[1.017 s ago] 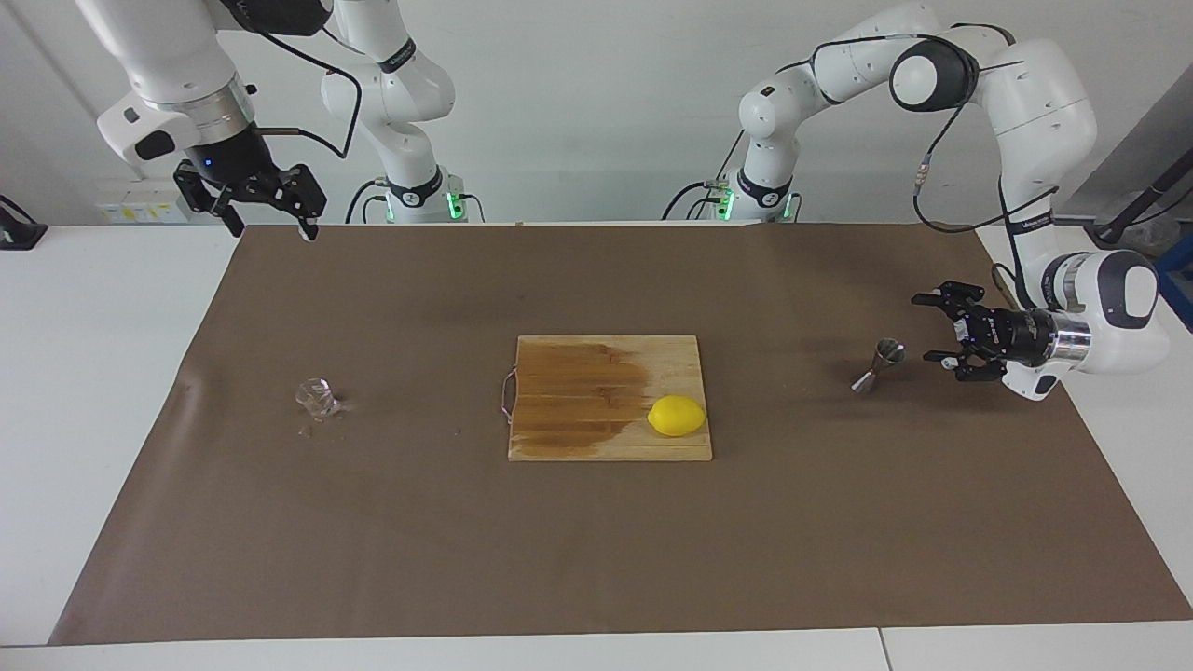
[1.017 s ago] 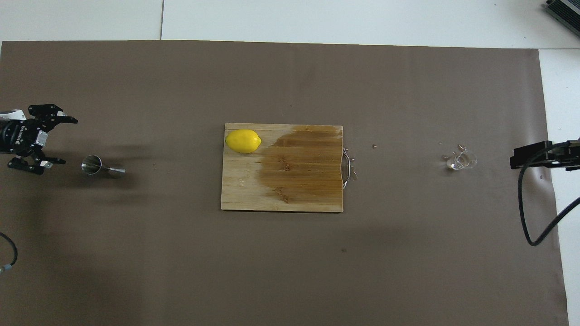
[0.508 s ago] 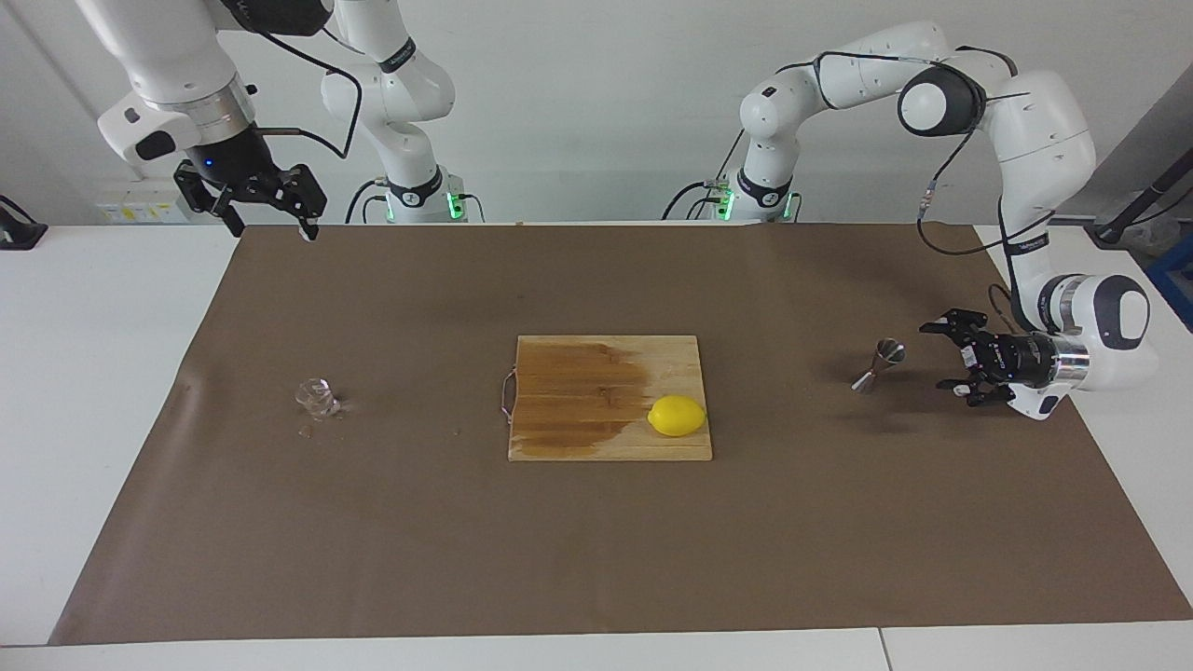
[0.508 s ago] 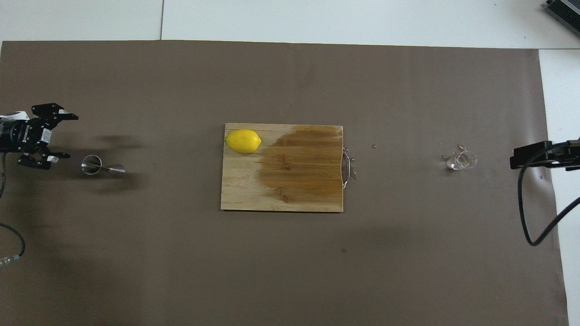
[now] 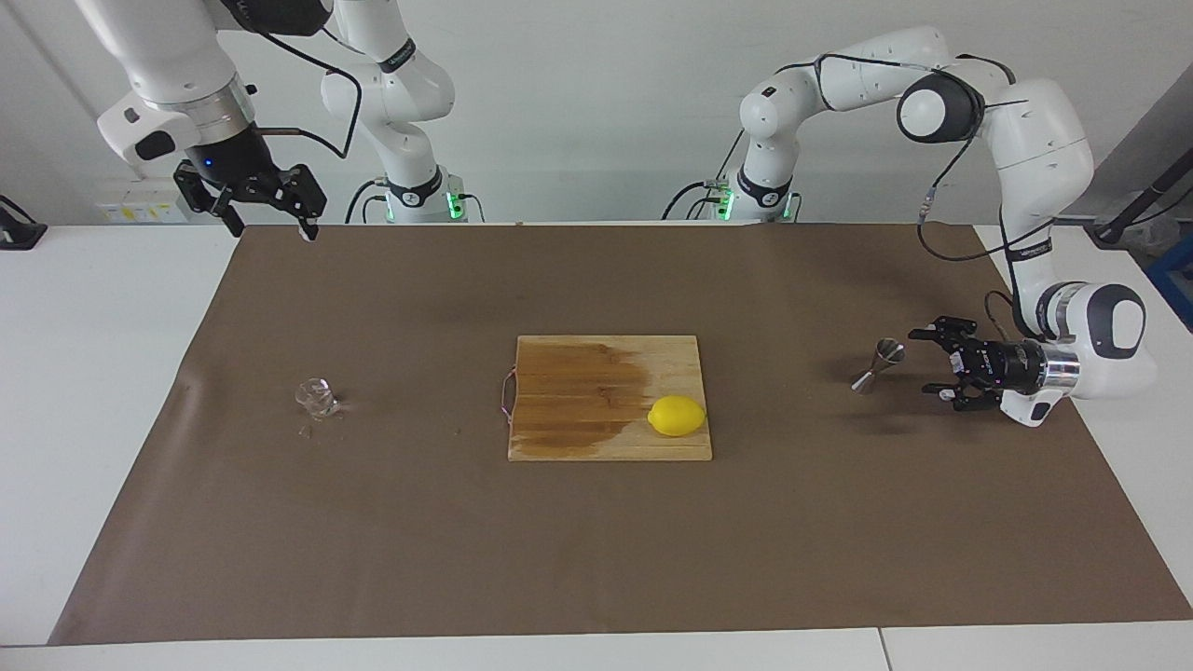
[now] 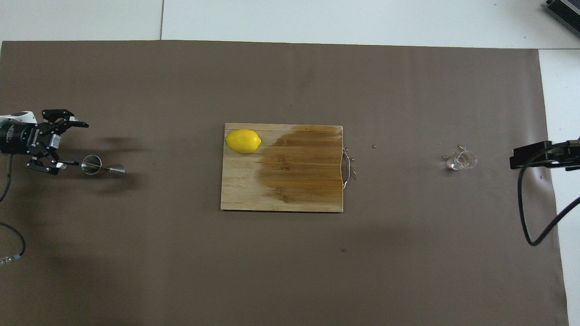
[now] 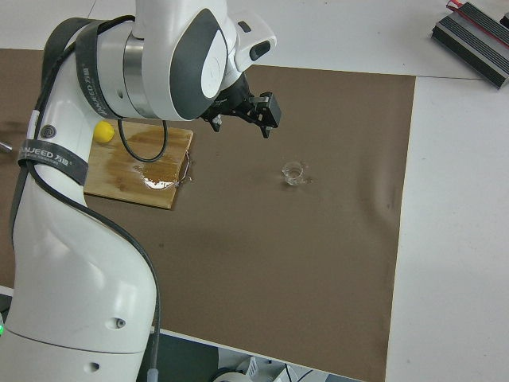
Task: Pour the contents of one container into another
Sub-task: 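Lower the open left gripper over the small metal jigger, then close the left gripper around the metal jigger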
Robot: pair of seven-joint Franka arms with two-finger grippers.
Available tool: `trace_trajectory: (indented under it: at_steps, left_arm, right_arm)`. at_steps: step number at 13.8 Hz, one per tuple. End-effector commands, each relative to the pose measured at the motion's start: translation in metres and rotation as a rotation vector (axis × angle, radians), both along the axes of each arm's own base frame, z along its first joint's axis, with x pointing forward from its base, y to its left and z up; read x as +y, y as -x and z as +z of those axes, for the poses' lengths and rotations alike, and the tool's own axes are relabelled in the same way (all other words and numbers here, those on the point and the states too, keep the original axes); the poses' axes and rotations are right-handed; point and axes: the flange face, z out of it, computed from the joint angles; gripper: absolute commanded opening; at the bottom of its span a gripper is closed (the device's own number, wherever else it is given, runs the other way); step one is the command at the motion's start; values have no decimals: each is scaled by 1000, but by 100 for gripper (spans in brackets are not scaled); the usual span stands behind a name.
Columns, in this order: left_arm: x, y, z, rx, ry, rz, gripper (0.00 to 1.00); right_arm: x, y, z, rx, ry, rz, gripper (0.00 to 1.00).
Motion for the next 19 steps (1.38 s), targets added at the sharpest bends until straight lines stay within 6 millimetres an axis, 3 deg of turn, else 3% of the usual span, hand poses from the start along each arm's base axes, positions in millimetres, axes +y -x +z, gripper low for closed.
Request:
trace_trajectory:
  at_steps: [1,9,19]
  left_arm:
    - [1,-4,-8,-22,-23,-31,100]
    - [-4,11,-32,-8,-12,-117,100]
    - [-4,22,-29,-6,46,-184,100]
  right_arm:
    - [-1,5,3,-8,-18,0,100]
    - [-1,5,3,-8,-18,0,100]
    - [-1,5,3,-8,-18,0,100]
